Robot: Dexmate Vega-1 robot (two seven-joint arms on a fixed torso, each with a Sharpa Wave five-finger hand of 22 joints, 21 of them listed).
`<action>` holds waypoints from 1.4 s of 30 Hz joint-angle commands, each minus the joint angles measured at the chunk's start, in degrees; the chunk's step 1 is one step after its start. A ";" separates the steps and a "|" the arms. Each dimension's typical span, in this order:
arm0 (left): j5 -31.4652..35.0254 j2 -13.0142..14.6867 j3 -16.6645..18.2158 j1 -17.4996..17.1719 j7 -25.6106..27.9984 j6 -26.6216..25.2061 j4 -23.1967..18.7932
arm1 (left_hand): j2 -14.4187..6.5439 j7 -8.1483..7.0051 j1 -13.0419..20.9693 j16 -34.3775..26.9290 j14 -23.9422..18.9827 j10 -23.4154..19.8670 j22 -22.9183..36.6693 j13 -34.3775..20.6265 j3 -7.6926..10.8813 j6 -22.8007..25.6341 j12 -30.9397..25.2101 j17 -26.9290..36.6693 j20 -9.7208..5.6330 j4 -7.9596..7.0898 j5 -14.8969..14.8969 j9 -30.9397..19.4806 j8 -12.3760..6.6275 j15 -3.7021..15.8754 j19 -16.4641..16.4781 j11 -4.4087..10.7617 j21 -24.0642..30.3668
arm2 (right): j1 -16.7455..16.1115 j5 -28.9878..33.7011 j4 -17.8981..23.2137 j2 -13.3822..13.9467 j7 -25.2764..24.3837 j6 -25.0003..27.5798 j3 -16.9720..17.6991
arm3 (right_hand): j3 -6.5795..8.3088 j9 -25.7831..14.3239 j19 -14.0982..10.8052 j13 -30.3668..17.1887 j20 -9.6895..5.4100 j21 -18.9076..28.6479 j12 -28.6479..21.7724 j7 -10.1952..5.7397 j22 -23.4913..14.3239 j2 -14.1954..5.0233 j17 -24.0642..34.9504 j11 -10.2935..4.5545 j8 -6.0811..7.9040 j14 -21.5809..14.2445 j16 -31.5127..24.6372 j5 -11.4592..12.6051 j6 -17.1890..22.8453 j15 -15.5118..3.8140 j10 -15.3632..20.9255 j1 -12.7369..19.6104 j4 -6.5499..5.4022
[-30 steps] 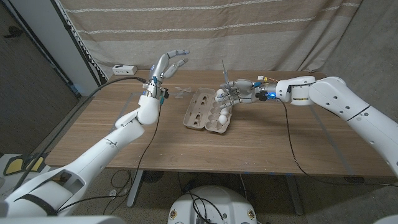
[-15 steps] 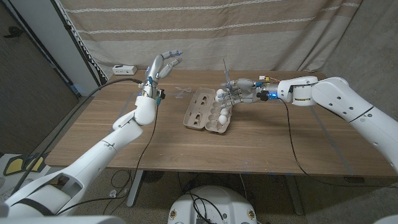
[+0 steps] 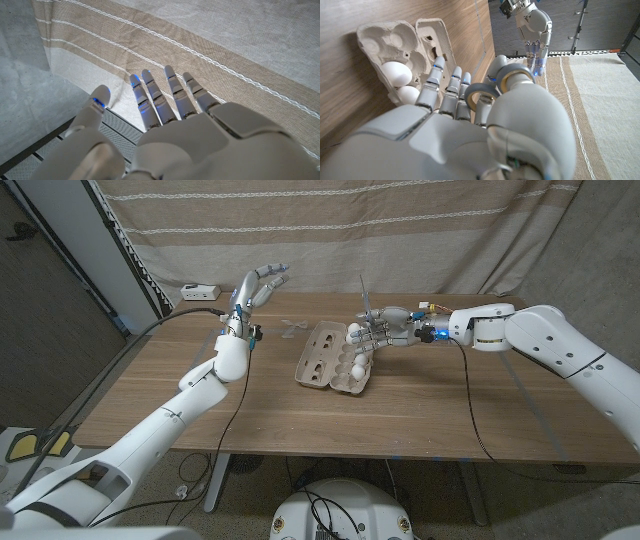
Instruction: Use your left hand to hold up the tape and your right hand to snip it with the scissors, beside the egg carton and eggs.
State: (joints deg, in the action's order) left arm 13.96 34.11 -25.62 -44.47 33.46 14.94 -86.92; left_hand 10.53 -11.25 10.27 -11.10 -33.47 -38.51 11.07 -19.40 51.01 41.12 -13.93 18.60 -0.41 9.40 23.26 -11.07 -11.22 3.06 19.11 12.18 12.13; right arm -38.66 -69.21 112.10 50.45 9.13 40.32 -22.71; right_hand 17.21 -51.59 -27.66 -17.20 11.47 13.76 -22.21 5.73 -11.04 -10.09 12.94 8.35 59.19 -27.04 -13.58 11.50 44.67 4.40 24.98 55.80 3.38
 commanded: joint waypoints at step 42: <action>-0.83 0.18 -1.30 1.26 -0.90 0.28 2.01 | -0.26 0.62 -1.22 -0.18 0.23 -0.56 0.16 0.77 -0.24 1.20 0.59 -0.90 0.39 0.03 -0.25 -0.14 -0.92 8.97 -0.10 -0.14 0.21 | 1.25 -1.21 -2.33 -1.05 4.99 -0.99 -0.60 | -4.80 7.67 -7.66 -53.97 -13.61 27.63 -49.21 0.77 -24.64 0.00 48.01 -10.02 -0.51 -3.69 -46.87 -1.05 0.12 -11.74 2.29 3.06 0.82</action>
State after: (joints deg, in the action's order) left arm 13.22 34.11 -26.74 -43.34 32.88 14.88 -85.01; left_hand 10.15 -10.73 9.44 -11.10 -33.47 -38.66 11.06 -18.59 51.01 41.65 -13.49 17.54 -0.28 9.40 23.26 -11.05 -11.88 3.07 18.98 12.04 12.13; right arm -37.37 -70.27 109.57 49.47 13.86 39.35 -23.34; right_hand 13.06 -45.66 -34.72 -70.86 -1.36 37.81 -67.84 5.88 -32.25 -10.50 60.71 3.78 59.56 -28.93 -57.49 10.37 43.82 -2.80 20.42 58.94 4.06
